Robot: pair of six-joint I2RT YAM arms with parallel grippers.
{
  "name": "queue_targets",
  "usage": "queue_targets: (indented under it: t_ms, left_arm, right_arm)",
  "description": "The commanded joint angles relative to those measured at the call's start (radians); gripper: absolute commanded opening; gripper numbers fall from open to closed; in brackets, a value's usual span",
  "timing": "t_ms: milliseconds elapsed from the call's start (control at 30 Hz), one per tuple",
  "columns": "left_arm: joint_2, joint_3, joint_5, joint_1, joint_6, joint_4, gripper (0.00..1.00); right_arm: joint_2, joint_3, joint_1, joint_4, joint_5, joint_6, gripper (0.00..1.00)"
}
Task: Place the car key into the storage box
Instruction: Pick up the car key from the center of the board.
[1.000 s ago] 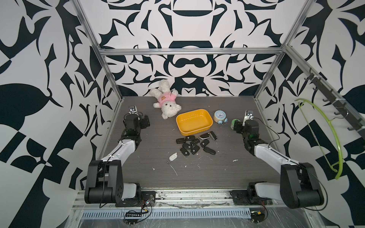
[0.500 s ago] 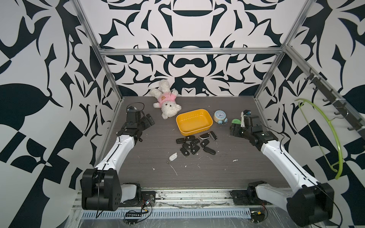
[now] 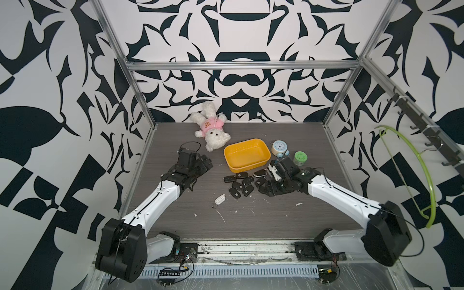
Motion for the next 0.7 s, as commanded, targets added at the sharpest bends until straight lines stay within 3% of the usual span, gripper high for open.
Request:
queue_targets:
  t_ms: [0,167,667]
  left_arm:
    - [0.005,0.0,0.008,0.0,-0.027,-0.009,0.99]
    - [0.02,0.0,0.013,0.0,-0.041,-0.004,0.99]
    - [0.03,0.006,0.018,0.0,-0.062,-0.001,0.99]
  right_arm:
    - [0.072,0.073,0.002,-0.033,-0.061,-0.128,0.73]
    - [0.218,0.164,0.002,-0.075,-0.019,-0.225,0.68]
    - [0.418,0.245,0.041,-0.068,0.092,-0.347,0.6]
